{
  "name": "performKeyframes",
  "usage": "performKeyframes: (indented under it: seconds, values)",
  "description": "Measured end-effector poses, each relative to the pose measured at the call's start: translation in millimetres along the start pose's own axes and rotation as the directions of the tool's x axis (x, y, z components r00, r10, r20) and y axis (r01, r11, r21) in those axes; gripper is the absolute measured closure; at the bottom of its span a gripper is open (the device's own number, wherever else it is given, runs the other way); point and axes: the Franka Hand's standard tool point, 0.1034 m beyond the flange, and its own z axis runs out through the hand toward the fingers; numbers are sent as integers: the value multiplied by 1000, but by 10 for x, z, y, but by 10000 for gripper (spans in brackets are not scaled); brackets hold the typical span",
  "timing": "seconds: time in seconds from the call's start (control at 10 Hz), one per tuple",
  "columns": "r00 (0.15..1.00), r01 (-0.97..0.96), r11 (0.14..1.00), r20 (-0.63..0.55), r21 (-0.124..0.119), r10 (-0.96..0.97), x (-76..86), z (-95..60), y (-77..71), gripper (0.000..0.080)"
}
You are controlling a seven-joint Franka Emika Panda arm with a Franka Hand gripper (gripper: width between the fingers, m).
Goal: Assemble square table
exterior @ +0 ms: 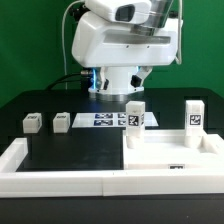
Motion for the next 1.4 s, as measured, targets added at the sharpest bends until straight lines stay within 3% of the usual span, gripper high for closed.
performKeyframes:
  seconds: [0.1,0.4,0.6,0.8,0.9,1.1,1.4]
  values:
    - [999,-27,999,30,26,26,-118,55,48,151]
    - [999,-24,999,26,25,23,-116,60,65,151]
    - [999,-25,999,30,31,24,-186,94,156,151]
    - [990,-122,989,85,86,115,-517,280,450,151]
    - [977,-186,977,126,106,173,-637,379,469,151]
    - [958,-242,961,192,131,215,-753,546,488,151]
    - [954,-251,958,204,137,220,-888,644,621,151]
